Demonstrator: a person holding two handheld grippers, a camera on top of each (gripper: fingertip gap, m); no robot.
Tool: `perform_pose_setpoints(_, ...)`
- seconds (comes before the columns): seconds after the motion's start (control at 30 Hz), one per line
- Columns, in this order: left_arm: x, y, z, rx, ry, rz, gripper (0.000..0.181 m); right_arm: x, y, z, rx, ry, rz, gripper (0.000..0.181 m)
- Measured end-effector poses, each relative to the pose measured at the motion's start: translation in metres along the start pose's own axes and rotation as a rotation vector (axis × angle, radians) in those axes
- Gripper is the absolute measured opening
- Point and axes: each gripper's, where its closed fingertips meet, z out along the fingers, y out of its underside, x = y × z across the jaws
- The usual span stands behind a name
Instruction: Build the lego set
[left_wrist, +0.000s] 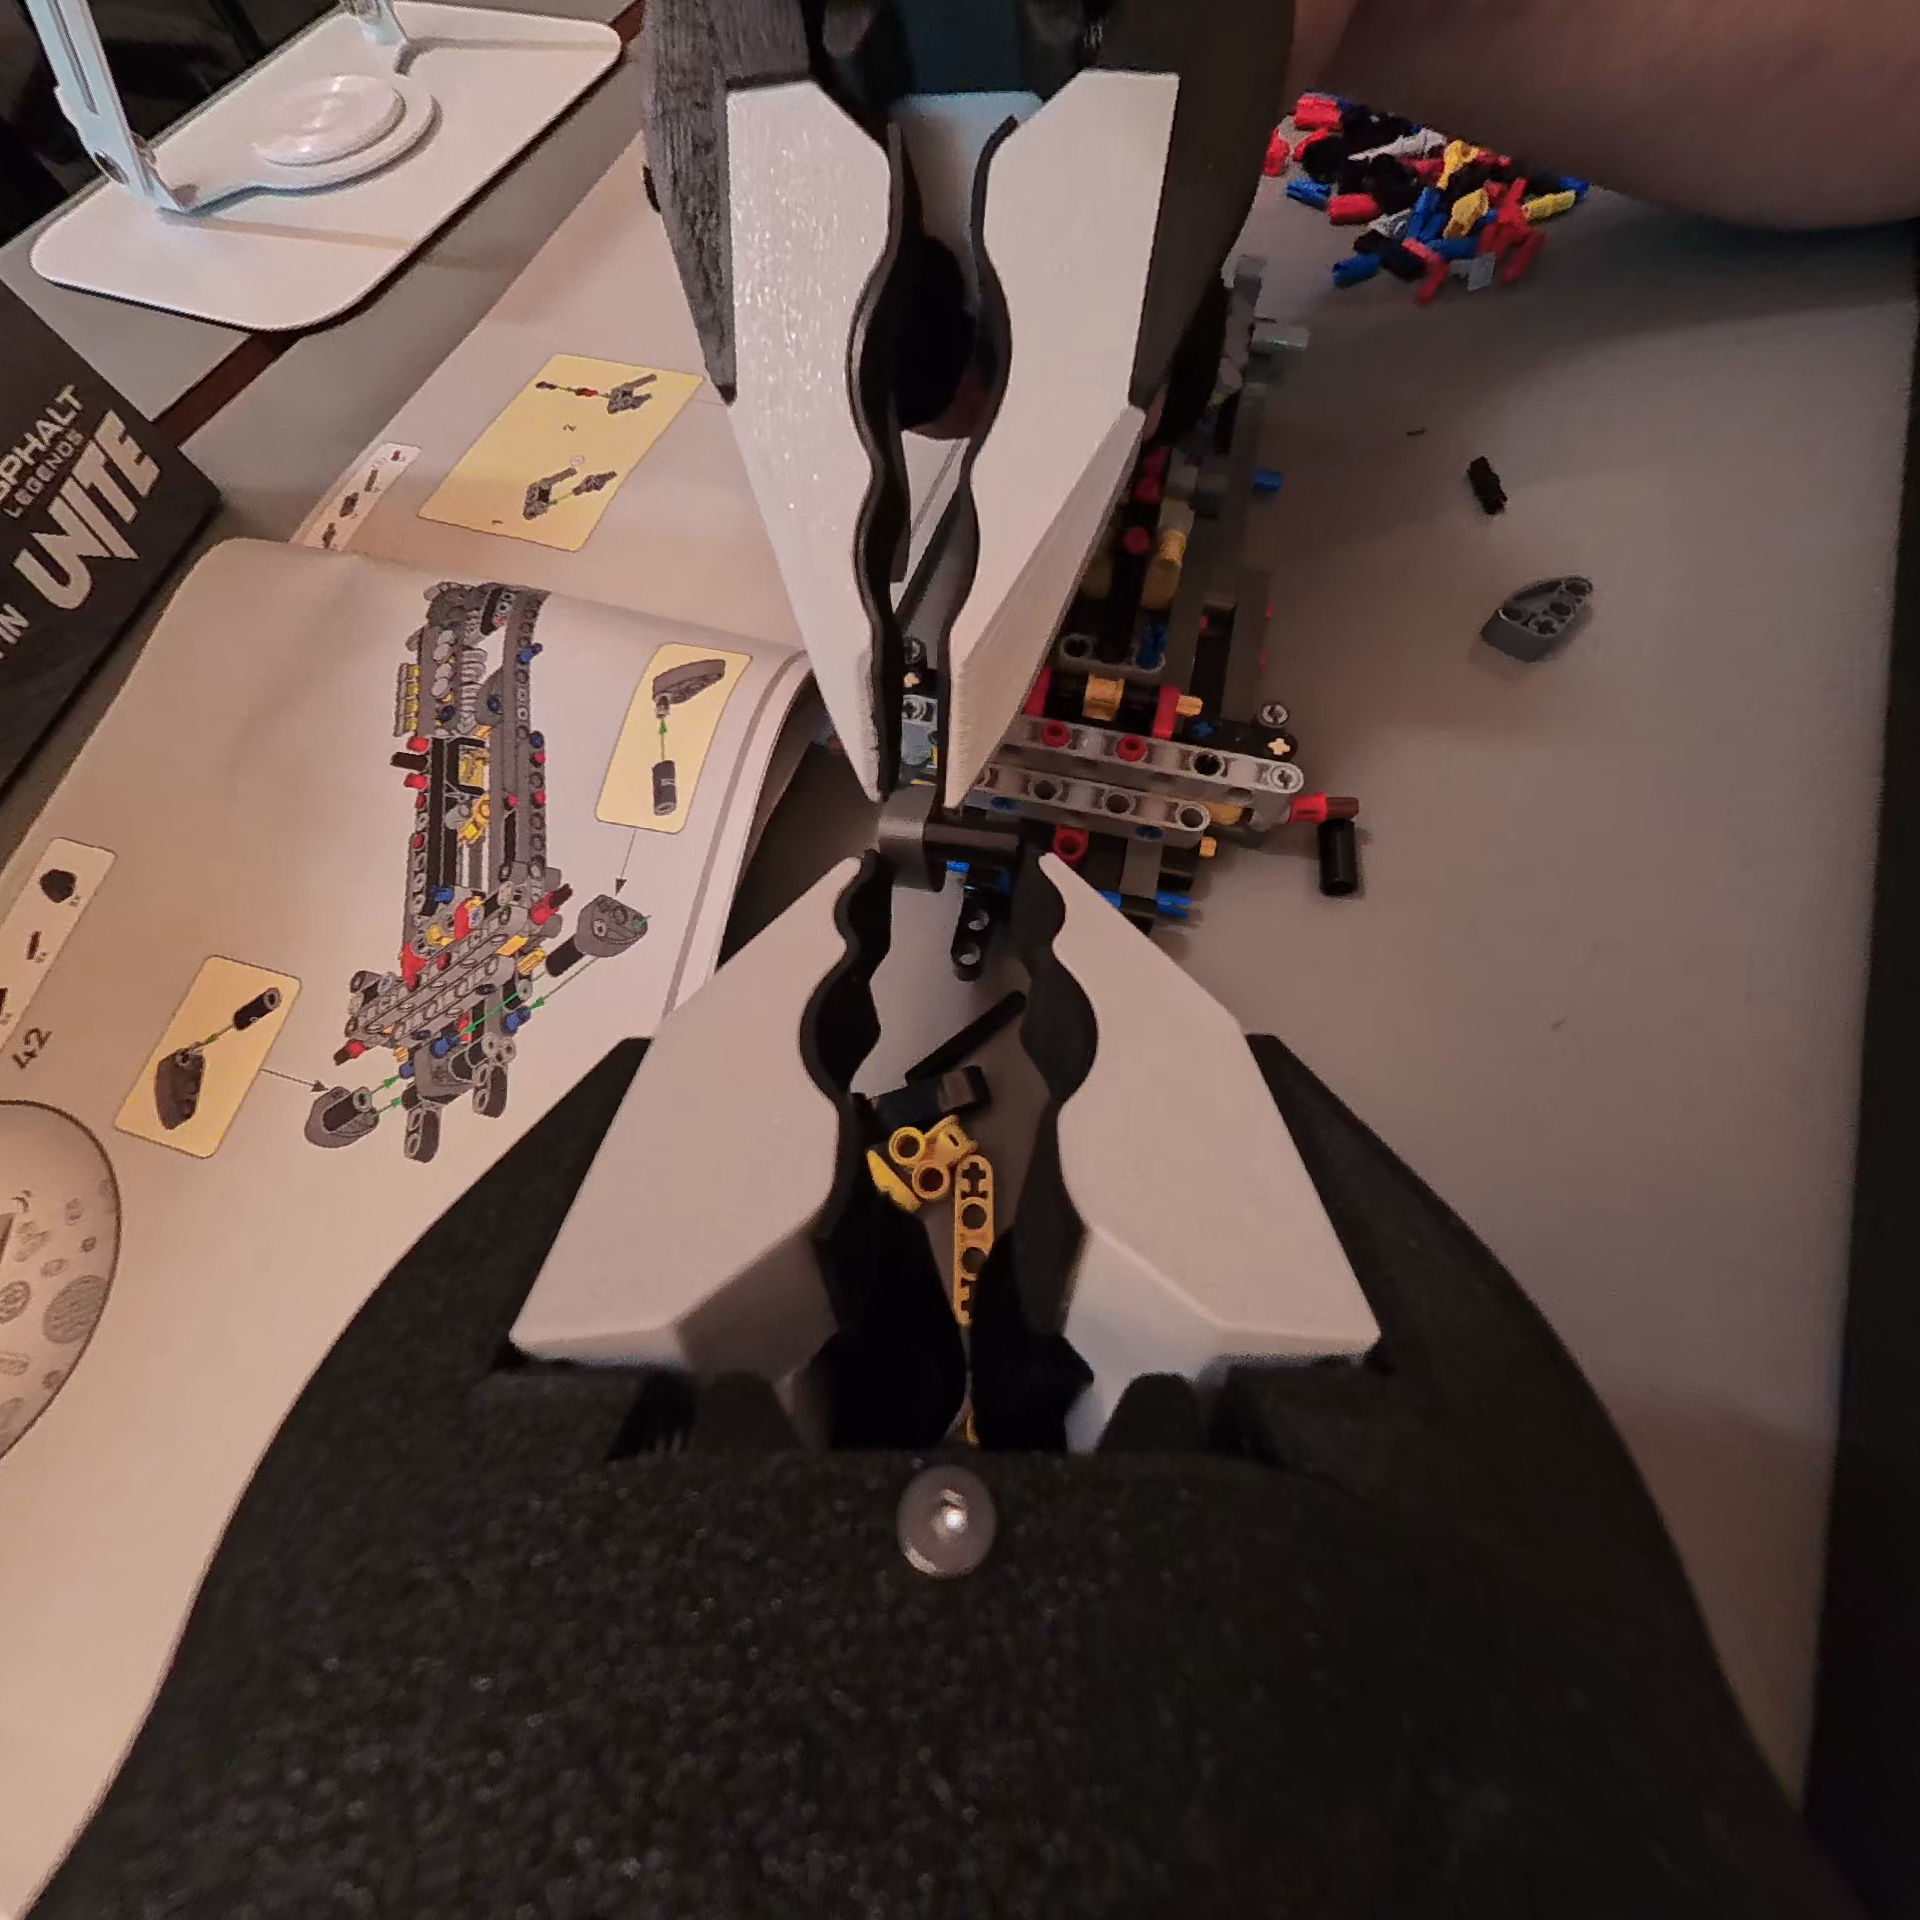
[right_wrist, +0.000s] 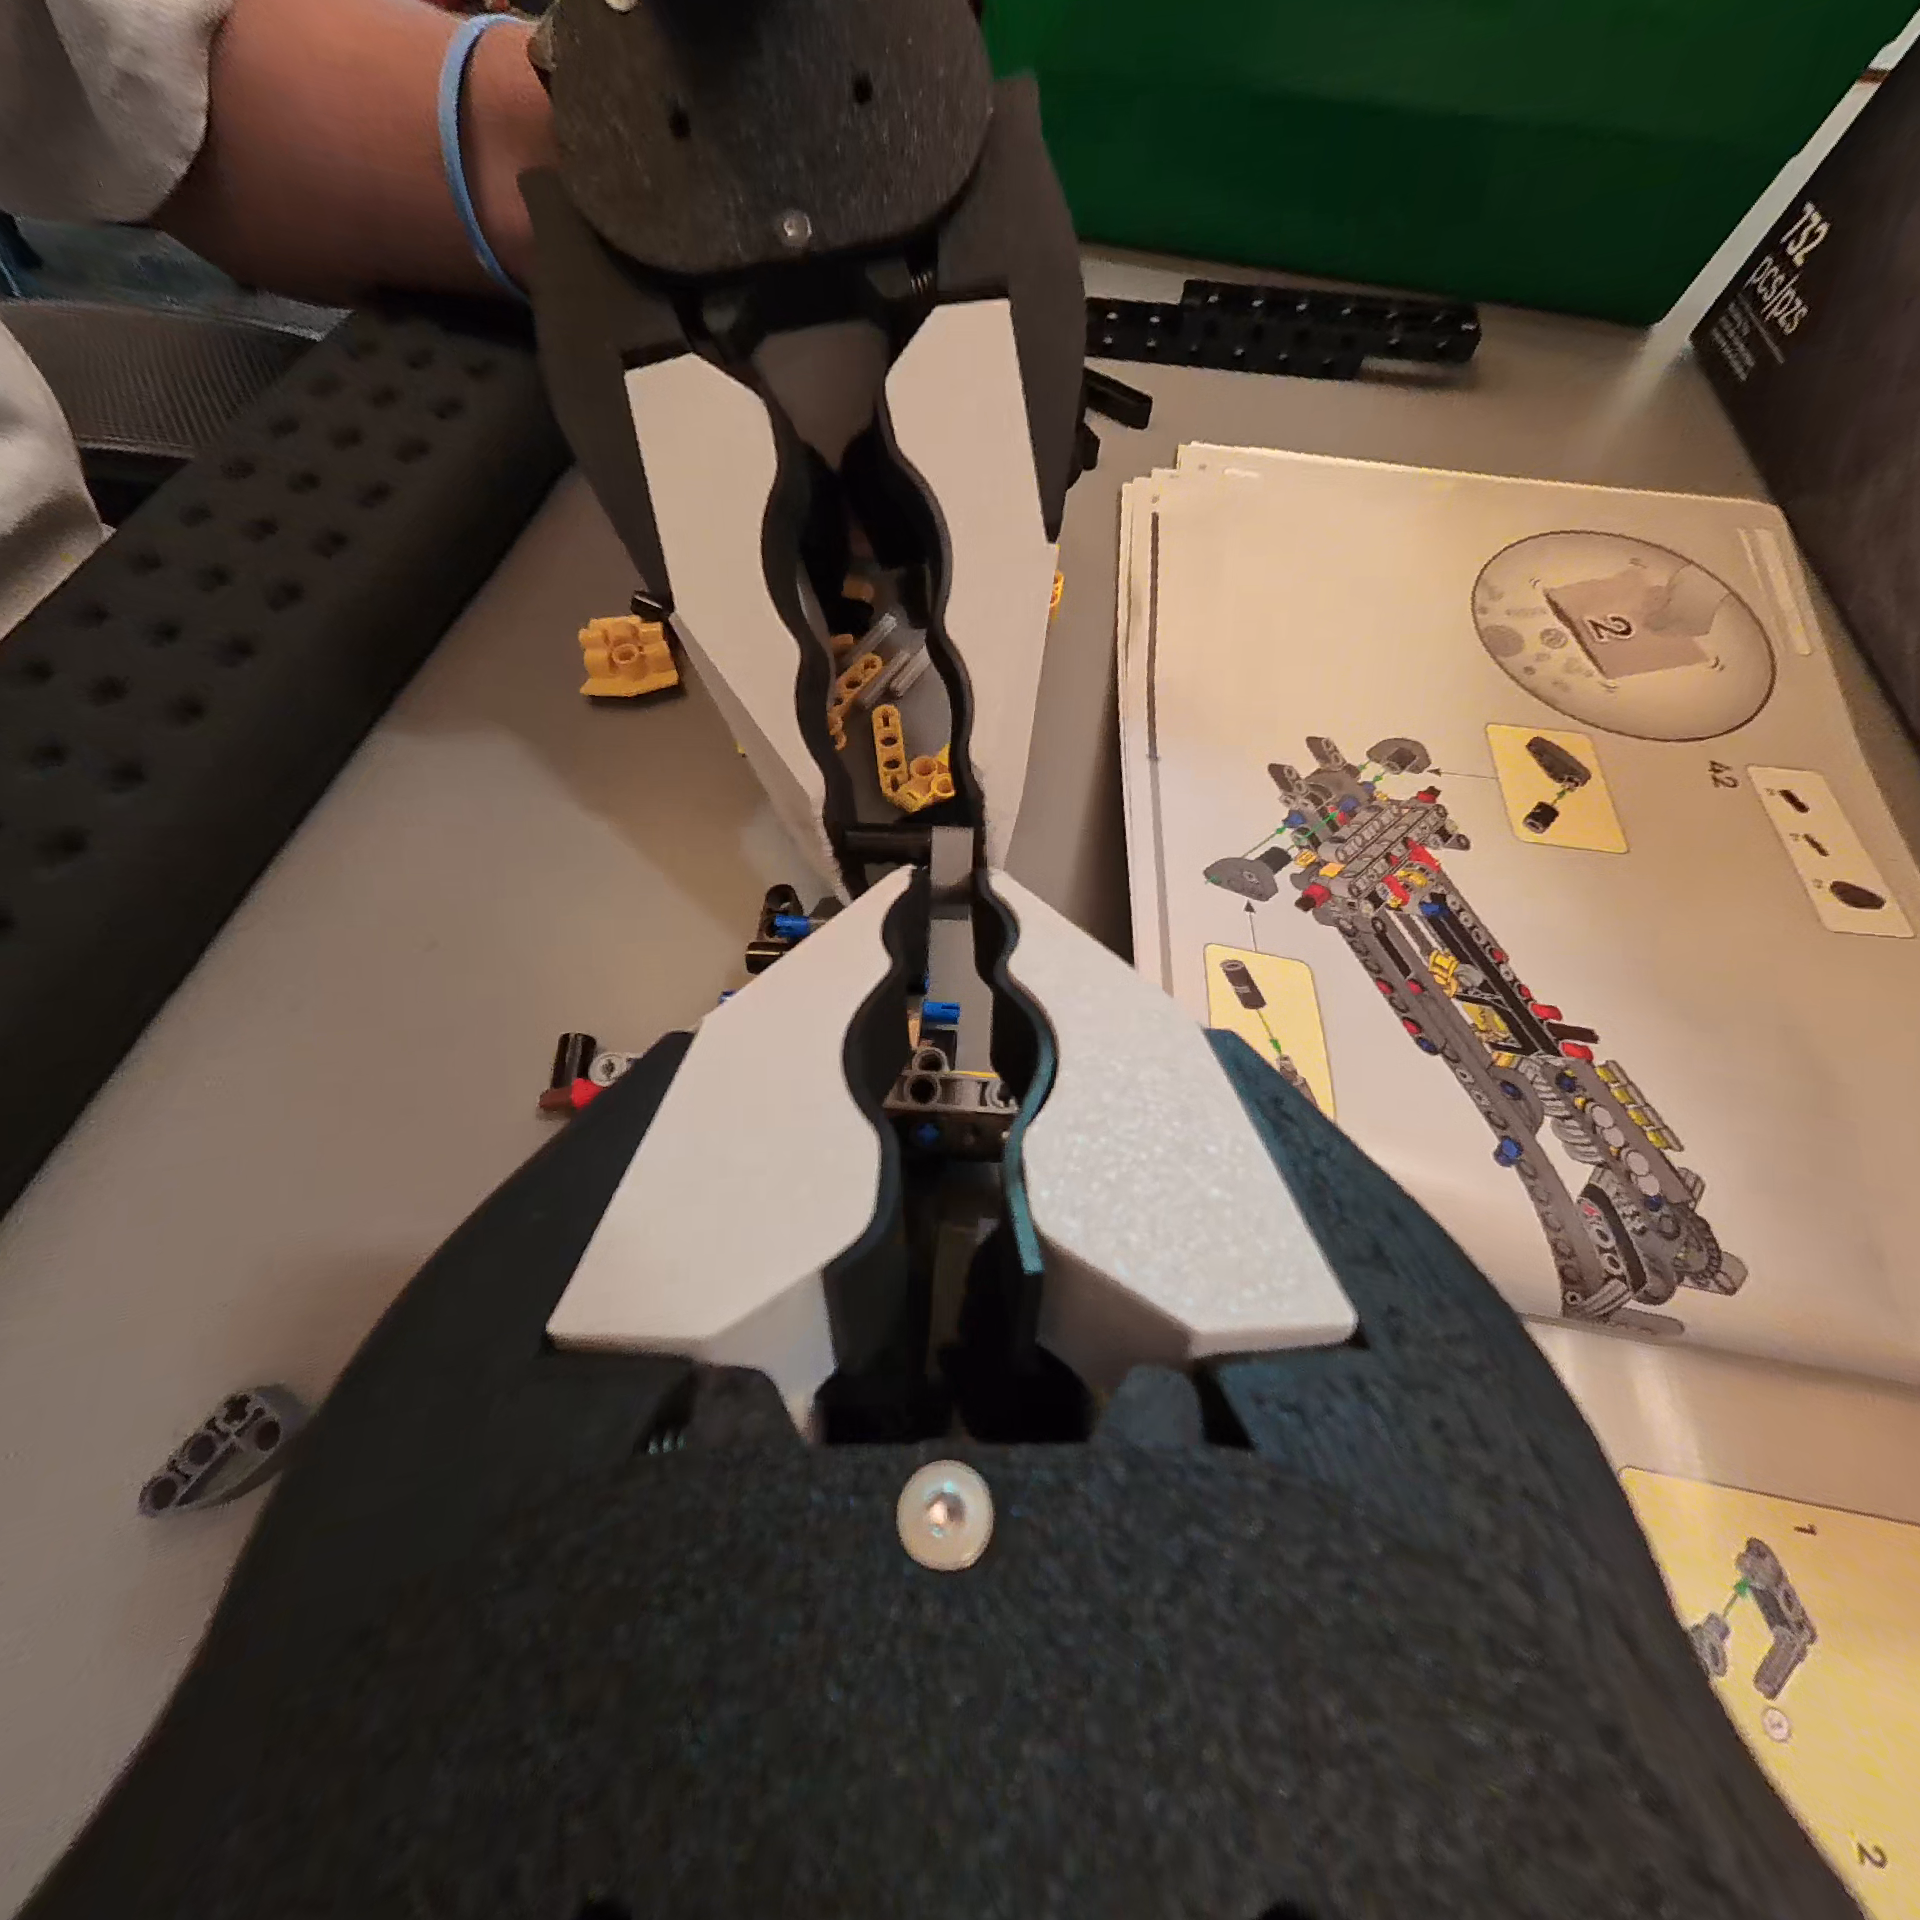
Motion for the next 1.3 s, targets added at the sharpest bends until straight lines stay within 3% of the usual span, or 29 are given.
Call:
perform_pose_setpoints(0.4, -0.002, -0.001, -0.004, 0.01, -0.008, -0.007, 0.021, 0.004, 0.007, 0.002, -0.05, 0.026, 0.011, 0.007)
perform_pose_setpoints(0.53, 0.002, 0.007, -0.008, -0.017, 0.047, -0.056, 0.048, 0.01, 0.027, 0.002, -0.195, 0.069, 0.004, 0.007)
perform_pose_setpoints(0.77, 0.016, 0.008, 0.005, -0.051, 0.063, 0.046, 0.065, 0.005, 0.032, 0.009, -0.266, 0.07, -0.06, 0.006)
perform_pose_setpoints(0.87, 0.013, 0.014, 0.013, -0.109, 0.023, 0.082, 0.066, 0.003, 0.032, 0.008, -0.265, 0.056, -0.04, 0.007)
perform_pose_setpoints(1.3, 0.02, 0.014, 0.018, -0.122, 0.058, 0.09, 0.057, -0.001, 0.034, 0.008, -0.303, -0.03, 0.071, 0.008)
